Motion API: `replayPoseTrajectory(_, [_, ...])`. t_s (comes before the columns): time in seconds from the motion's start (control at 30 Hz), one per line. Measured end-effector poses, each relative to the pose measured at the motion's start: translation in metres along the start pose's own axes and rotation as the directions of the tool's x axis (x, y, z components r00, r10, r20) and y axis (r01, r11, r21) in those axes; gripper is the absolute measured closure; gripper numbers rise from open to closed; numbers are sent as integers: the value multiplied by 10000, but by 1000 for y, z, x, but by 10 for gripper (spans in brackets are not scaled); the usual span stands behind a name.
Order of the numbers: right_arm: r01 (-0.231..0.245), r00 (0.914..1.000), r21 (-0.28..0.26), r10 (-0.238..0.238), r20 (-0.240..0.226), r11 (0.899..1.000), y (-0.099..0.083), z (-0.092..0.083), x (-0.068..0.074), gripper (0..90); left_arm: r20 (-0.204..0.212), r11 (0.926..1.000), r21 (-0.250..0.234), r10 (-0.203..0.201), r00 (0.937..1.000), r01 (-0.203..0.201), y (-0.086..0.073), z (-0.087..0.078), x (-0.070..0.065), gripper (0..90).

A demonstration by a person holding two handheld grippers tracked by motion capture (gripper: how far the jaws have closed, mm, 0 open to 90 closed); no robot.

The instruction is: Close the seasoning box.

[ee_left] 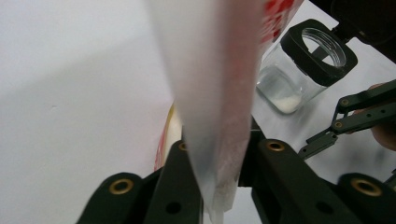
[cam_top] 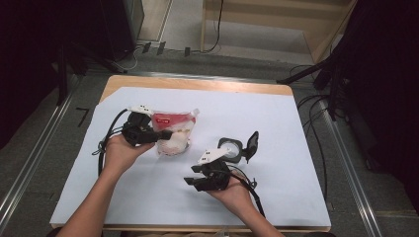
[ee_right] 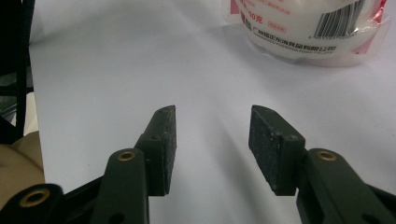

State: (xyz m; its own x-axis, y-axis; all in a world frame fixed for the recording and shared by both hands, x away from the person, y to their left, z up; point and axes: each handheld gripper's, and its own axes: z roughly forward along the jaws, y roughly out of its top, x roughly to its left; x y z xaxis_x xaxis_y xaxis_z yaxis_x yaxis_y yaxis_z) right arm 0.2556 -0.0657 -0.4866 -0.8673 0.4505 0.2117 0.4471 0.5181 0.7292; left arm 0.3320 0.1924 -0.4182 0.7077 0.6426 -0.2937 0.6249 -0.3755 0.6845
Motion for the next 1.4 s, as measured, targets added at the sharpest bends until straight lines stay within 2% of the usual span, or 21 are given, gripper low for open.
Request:
replayPoseTrajectory(0.07, [40,10000,-18,-40,-18,10000,0,1,0,518,61,10000,17,10,10000,-11,1,-1,-1,895])
replayPoseTrajectory(0.1, [40,10000,-44,-40,-28,10000,0,2,0,517,59,9997,32,-260,9996,260,4,-4,-1,900])
replayPoseTrajectory(0.2, [2,10000,-46,-2,-20,10000,0,2,0,517,129,9996,10,-290,9995,290,6,-8,-3,900])
replayPoseTrajectory(0.3, [15,10000,-61,-15,32,10000,-1,2,0,517,508,9977,-225,-633,9967,645,9,-21,-4,900])
replayPoseTrajectory(0.4, [13,10000,-104,-12,37,9999,-1,3,0,515,691,9972,-346,-635,9956,660,11,-28,-9,900])
replayPoseTrajectory(0.43, [24,10000,-155,-24,13,9999,-1,3,-1,515,666,9981,-376,-469,9967,495,15,-36,-14,900])
replayPoseTrajectory(0.57, [-15,10000,-166,14,-59,9999,-2,4,-1,526,687,9983,-440,-340,9971,370,19,-44,-23,900])
replayPoseTrajectory(0.67, [-60,10000,-230,59,-44,9997,-2,5,-1,526,825,9989,-418,-191,9964,226,21,-49,-30,900])
replayPoseTrajectory(0.7, [-81,10000,-348,81,8,9994,-3,5,-1,529,1046,9989,-391,-225,9943,267,22,-51,-34,900])
replayPoseTrajectory(0.8, [-132,9999,-510,135,52,9986,-3,5,-1,538,1176,9987,-403,-263,9927,312,23,-54,-38,900])
replayPoseTrajectory(0.83, [-277,9996,-639,283,92,9976,-3,5,-3,538,1348,9986,-421,-267,9905,326,23,-55,-41,900])
replayPoseTrajectory(1.07, [-817,9961,-787,840,255,9935,-3,6,-7,553,1614,9989,-405,-166,9868,234,27,-60,-55,900])
replayPoseTrajectory(1.3, [-887,9927,-1084,969,724,9901,-4,8,-10,552,1755,9989,-450,183,9843,-106,25,-65,-71,900])
replayPoseTrajectory(1.4, [-864,9921,-1167,962,810,9894,-4,9,-10,552,1759,9993,-374,159,9843,-94,25,-64,-75,900])
